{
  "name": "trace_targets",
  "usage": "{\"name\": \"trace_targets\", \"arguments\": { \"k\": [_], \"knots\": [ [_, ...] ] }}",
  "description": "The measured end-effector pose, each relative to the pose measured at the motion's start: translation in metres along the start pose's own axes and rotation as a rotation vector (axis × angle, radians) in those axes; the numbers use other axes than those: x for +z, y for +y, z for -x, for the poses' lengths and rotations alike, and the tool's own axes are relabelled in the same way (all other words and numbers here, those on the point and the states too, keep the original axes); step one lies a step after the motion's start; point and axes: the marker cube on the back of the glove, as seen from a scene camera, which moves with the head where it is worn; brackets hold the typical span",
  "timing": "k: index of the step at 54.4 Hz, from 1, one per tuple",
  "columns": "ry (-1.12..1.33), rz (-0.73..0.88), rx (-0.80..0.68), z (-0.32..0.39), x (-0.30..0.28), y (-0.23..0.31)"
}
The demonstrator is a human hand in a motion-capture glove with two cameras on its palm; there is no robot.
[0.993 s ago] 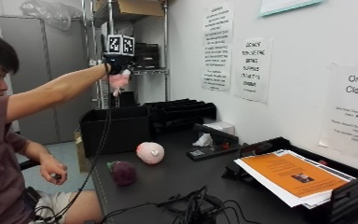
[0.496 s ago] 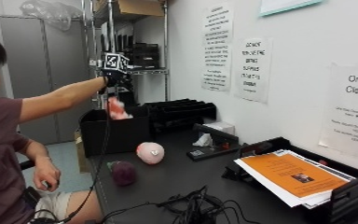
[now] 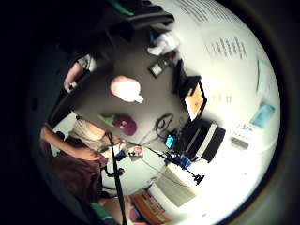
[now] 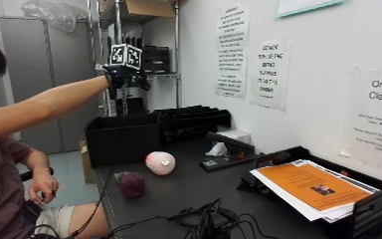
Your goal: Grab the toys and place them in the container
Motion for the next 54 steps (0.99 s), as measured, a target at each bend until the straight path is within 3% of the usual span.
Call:
{"name": "trace_targets", "arguments": {
  "k": [16, 24, 31, 44, 54],
  "knots": [
    [0.004, 0.058, 0.267, -0.119, 0.053, 0.116],
    [-0.020, 0.032, 0.309, -0.141, 0.088, 0.142],
    [-0.072, 0.068, 0.286, -0.146, 0.145, 0.138],
    [-0.251, 0.219, 0.203, -0.131, 0.325, 0.078],
    [-0.100, 0.157, 0.229, -0.131, 0.352, 0.054]
  ]
}}
